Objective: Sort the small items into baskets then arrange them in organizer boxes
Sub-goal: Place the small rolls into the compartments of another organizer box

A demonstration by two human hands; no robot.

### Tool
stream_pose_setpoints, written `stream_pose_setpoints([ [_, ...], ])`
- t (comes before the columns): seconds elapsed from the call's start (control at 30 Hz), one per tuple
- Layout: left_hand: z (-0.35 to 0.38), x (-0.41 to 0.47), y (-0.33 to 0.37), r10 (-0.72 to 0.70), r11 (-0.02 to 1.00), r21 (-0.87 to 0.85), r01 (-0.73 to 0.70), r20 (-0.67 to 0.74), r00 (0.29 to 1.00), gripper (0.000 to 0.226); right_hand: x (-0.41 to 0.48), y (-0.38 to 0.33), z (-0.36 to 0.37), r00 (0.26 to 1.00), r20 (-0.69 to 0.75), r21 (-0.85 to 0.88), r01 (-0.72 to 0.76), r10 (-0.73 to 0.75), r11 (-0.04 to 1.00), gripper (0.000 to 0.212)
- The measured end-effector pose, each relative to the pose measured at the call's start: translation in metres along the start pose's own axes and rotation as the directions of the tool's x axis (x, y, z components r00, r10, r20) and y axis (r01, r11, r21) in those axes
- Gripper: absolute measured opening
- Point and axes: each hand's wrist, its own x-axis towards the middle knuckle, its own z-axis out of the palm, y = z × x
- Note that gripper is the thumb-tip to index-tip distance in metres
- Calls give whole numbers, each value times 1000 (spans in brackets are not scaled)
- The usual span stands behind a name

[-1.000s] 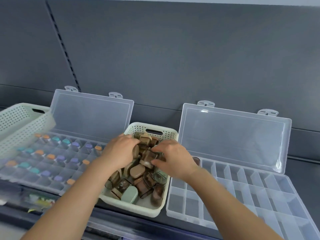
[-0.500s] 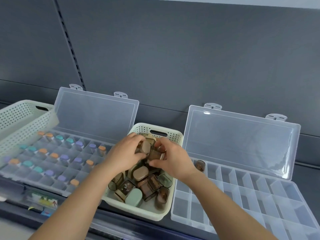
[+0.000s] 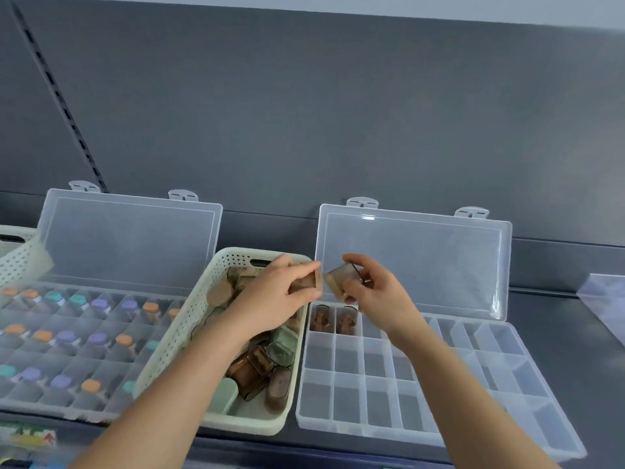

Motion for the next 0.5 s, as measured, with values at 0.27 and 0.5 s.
stream_pose_setpoints([
  [0.27,35,26,42,95,986,116,-122,215,972,59,-10,28,-53,986,-155,-373,-6,-56,928,50],
  [0.5,59,36,59,162,967,170,-187,154,975,43,-20,42,-75,984,-132,-617,10,-116,787,53],
])
